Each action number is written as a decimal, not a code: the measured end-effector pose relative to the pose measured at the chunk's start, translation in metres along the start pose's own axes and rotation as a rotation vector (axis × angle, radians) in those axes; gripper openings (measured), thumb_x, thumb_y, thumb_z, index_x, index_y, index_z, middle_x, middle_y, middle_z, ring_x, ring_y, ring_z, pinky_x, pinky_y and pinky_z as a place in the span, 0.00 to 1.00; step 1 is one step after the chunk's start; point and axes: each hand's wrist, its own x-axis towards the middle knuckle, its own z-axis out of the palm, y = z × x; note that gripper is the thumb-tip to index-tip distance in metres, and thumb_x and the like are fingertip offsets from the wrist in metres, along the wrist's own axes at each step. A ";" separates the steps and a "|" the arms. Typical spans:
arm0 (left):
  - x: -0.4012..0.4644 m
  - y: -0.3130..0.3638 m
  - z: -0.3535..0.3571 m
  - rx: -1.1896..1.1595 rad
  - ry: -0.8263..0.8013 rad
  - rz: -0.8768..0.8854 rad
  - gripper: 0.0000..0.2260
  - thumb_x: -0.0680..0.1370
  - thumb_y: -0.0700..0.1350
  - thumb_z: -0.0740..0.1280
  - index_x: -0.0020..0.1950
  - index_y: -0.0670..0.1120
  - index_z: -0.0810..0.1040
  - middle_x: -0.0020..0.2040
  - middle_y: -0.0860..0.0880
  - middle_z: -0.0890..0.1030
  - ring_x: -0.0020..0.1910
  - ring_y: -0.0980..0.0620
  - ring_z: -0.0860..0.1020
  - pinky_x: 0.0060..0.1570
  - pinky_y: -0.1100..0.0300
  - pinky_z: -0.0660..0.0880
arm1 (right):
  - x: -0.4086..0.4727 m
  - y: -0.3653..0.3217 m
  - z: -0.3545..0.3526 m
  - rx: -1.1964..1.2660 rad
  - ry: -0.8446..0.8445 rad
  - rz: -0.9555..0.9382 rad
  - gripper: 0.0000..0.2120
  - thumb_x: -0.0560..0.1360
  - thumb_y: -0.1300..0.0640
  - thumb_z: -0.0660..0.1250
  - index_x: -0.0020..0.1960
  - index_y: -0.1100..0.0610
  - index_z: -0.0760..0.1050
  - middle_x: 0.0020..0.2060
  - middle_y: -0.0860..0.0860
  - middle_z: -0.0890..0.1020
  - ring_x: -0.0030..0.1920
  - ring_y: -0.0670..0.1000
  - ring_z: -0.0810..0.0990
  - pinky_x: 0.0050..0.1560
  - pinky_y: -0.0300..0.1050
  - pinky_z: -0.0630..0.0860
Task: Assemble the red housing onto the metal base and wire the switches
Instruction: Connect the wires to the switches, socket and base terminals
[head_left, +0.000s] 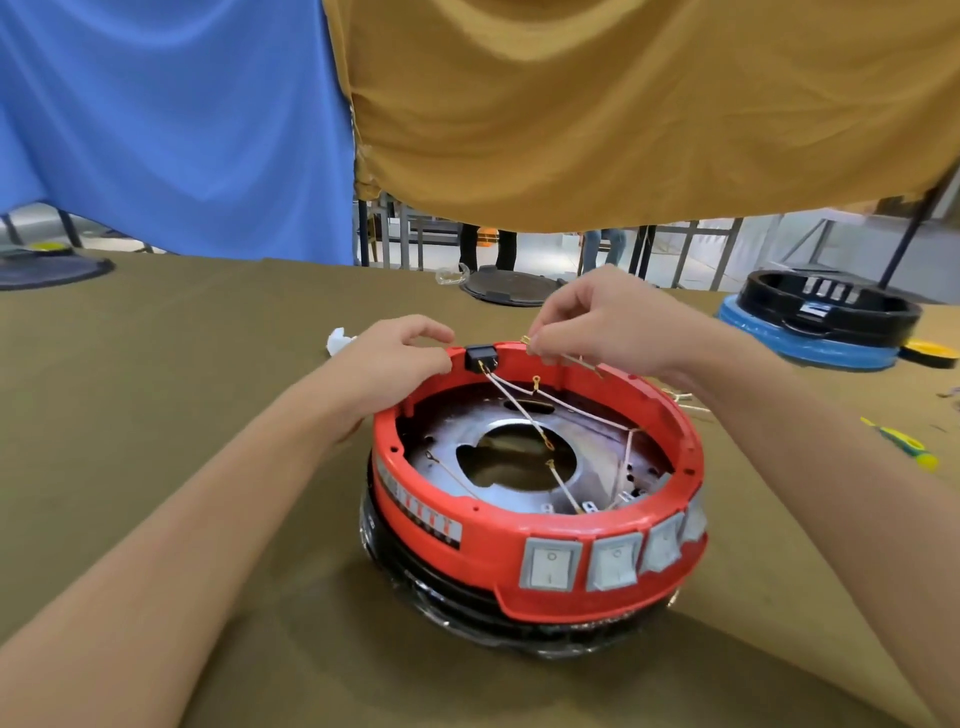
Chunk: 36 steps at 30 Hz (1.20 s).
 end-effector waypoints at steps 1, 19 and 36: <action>0.002 -0.002 0.001 -0.054 -0.003 -0.017 0.12 0.78 0.42 0.66 0.59 0.54 0.81 0.49 0.47 0.84 0.51 0.37 0.83 0.54 0.40 0.80 | 0.006 -0.004 0.001 -0.005 -0.021 0.009 0.06 0.72 0.60 0.70 0.38 0.61 0.83 0.30 0.54 0.82 0.28 0.45 0.73 0.28 0.35 0.71; 0.009 -0.011 0.007 -0.287 -0.094 -0.004 0.17 0.78 0.35 0.61 0.58 0.53 0.82 0.55 0.43 0.85 0.54 0.41 0.83 0.61 0.41 0.77 | 0.012 0.016 0.033 -0.235 0.157 -0.103 0.06 0.74 0.58 0.69 0.40 0.54 0.83 0.33 0.46 0.83 0.35 0.43 0.79 0.38 0.34 0.76; 0.006 -0.009 0.007 -0.227 -0.071 0.003 0.17 0.78 0.37 0.61 0.56 0.55 0.83 0.53 0.43 0.85 0.56 0.34 0.81 0.60 0.34 0.75 | 0.013 0.018 0.035 -0.275 0.137 -0.099 0.06 0.76 0.56 0.70 0.42 0.50 0.83 0.34 0.41 0.81 0.34 0.37 0.76 0.34 0.27 0.66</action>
